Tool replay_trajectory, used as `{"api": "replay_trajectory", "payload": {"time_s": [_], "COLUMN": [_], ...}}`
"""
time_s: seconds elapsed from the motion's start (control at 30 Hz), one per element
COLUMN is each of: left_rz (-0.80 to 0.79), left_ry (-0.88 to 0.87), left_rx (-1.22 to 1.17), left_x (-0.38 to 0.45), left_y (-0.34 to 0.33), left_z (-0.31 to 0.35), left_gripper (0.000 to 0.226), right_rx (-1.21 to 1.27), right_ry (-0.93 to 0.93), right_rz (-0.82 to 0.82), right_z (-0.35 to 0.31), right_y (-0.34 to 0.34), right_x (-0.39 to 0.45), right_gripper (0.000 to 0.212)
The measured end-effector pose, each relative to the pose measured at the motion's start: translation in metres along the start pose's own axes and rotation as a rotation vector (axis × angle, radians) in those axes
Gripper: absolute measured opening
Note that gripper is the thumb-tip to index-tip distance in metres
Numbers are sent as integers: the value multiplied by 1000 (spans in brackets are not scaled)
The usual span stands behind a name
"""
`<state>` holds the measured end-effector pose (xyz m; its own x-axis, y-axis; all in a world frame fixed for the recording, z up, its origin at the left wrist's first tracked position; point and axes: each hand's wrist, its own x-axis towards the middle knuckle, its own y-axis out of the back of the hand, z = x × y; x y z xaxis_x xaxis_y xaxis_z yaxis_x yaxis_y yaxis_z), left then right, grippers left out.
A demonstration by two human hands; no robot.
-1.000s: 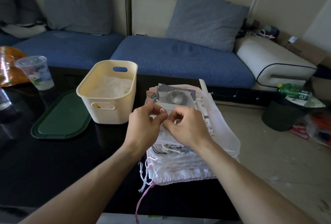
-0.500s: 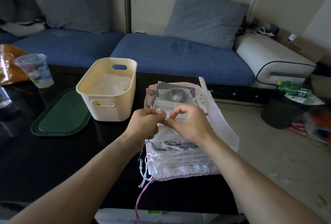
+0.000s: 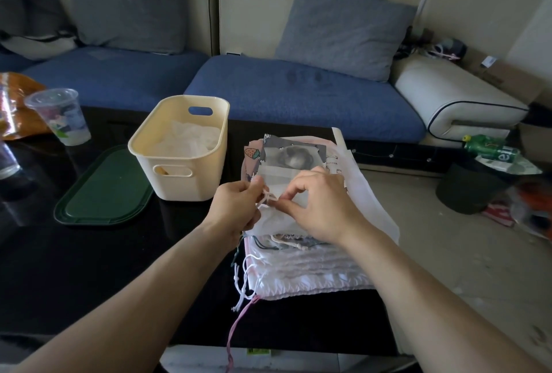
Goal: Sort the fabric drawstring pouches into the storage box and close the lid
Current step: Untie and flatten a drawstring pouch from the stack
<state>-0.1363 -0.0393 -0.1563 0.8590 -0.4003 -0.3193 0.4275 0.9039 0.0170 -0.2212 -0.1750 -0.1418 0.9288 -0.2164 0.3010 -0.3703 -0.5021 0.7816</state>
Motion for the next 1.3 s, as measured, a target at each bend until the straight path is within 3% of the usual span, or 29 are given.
{"api": "replay_trajectory", "payload": {"time_s": [0.27, 0.5, 0.6, 0.77, 1.07, 1.3], "left_rz": [223, 182, 123, 115, 261, 222], "left_ry": [-221, -246, -228, -233, -267, -265], "left_rx": [223, 332, 363, 425, 352, 326], "left_x": [14, 21, 22, 24, 22, 22], "left_y": [2, 9, 14, 29, 26, 22], "left_z": [-11, -10, 1, 13, 2, 2], "left_gripper": [36, 33, 33, 33, 32, 30], "right_rx": [-199, -225, -182, -100, -94, -70], "right_ry": [-96, -130, -106, -58, -3, -27], "right_rz": [-314, -531, -515, -405, -512, -598], "right_z": [-1, -20, -26, -27, -38, -35], "right_y": [-4, 9, 7, -5, -7, 2], "right_x": [-1, -7, -8, -12, -14, -13], "right_gripper": [24, 22, 22, 42, 40, 40]}}
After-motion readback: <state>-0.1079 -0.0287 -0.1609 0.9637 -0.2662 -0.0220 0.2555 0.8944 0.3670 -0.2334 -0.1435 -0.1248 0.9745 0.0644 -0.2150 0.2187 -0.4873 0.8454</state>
